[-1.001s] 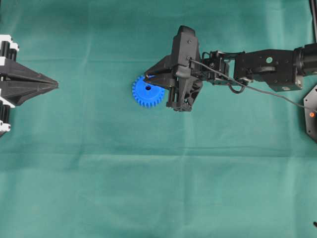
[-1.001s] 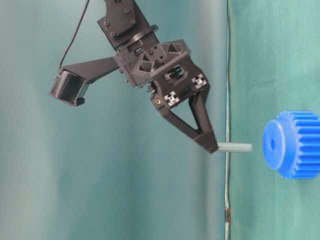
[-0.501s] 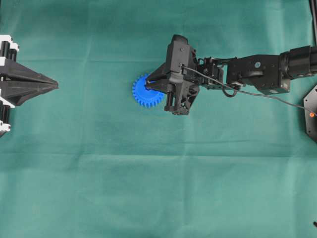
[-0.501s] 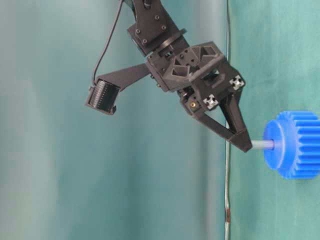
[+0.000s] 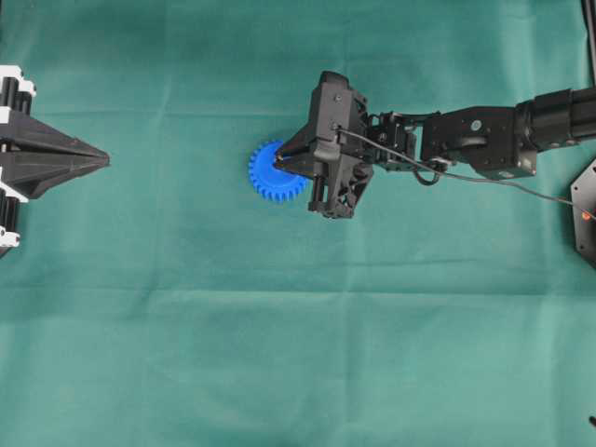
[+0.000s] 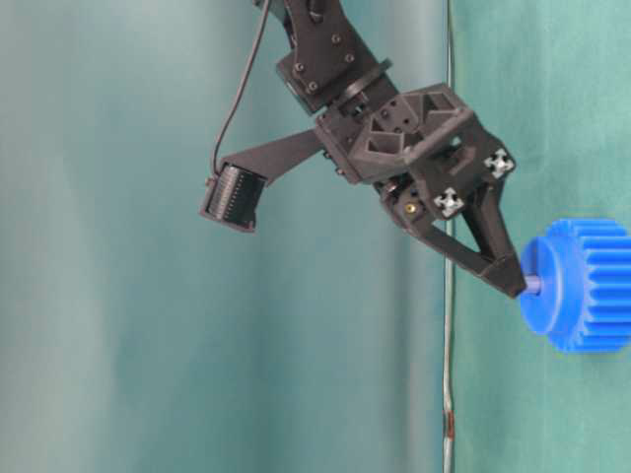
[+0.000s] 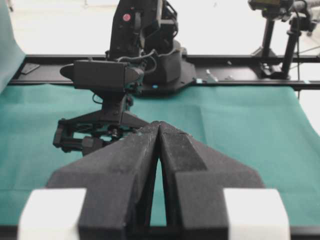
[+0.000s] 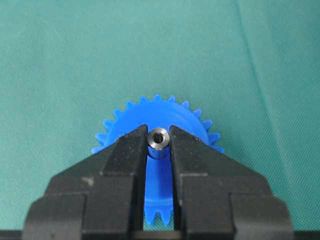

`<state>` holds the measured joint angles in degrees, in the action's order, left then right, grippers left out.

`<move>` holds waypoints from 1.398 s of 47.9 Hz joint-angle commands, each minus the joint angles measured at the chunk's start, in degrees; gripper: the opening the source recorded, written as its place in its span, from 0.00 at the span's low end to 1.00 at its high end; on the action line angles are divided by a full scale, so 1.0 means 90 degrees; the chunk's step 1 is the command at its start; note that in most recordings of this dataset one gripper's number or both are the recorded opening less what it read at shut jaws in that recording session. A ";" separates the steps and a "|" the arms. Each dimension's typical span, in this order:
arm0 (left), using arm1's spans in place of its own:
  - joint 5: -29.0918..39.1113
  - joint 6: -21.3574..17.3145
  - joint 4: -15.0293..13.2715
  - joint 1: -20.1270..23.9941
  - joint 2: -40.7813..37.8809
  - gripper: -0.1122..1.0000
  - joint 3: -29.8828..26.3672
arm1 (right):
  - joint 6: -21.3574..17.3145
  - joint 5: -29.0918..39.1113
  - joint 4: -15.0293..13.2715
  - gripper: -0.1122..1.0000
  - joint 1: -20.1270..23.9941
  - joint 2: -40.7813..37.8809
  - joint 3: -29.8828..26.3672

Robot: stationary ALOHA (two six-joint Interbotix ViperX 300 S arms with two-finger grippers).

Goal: Insert the shaft placed at a random location into the center hole of the medium gear at another random location.
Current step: 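Align the shaft above the gear's center hole and lower it in, then press the shaft down into the gear hole with the right gripper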

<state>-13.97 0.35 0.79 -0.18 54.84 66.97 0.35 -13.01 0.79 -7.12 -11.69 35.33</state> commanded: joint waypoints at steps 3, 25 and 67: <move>-0.0039 0.0000 0.0020 -0.0010 -0.0049 0.10 -0.0068 | 0.0010 -0.0107 0.0020 0.22 0.0010 0.0029 -0.0107; -0.0029 -0.0010 0.0020 -0.0020 -0.0049 0.10 -0.0049 | 0.0010 -0.0186 0.0020 0.22 0.0010 -0.0039 -0.0098; -0.0029 -0.0010 0.0020 -0.0020 -0.0049 0.10 -0.0059 | 0.0000 -0.0166 0.0068 0.87 0.0068 -0.0039 -0.0098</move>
<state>-13.97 0.35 0.79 -0.26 54.84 67.06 0.35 -13.80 1.14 -6.68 -12.92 35.33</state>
